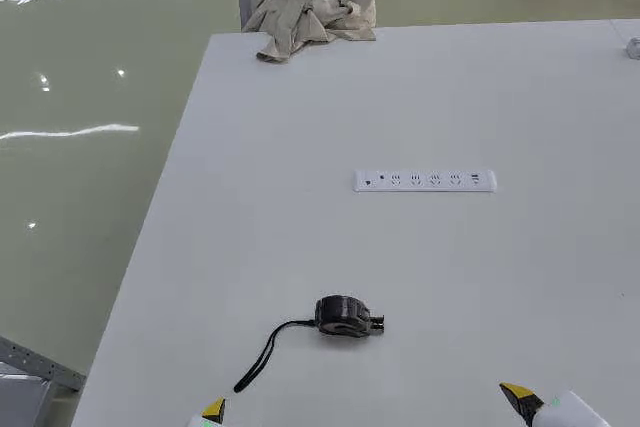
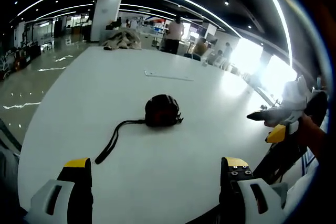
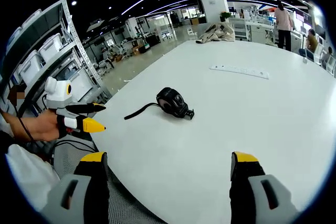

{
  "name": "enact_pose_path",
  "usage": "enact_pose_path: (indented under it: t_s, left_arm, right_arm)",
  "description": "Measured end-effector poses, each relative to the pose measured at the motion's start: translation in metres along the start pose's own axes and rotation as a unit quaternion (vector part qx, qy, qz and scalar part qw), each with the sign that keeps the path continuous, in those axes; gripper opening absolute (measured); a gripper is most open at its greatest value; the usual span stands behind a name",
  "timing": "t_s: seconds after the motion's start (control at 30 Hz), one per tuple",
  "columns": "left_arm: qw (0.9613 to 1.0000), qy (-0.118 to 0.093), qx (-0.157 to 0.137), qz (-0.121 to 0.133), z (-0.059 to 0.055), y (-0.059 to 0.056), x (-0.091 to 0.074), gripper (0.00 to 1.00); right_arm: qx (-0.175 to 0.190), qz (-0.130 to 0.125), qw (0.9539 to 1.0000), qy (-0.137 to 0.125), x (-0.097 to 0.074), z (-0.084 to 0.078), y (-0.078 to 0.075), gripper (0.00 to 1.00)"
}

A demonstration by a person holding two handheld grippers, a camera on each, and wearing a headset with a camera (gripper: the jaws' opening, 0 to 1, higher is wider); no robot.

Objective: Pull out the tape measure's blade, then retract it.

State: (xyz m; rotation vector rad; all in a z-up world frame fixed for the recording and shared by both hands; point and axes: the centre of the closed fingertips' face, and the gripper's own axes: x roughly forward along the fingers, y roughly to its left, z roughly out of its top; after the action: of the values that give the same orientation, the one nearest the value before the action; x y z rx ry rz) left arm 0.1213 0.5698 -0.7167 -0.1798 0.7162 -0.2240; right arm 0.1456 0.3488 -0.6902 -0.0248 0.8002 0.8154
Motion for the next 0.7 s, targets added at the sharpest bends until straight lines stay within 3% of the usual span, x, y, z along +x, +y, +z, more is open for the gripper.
enact_pose_path:
  t_s: [0.7]
  left_arm:
    - [0.9999, -0.002, -0.015, -0.001, -0.0011, 0.0018, -0.0032, 1.0]
  right_arm:
    - [0.001, -0.007, 1.0, 0.005, 0.0018, -0.0032, 0.0015, 1.0]
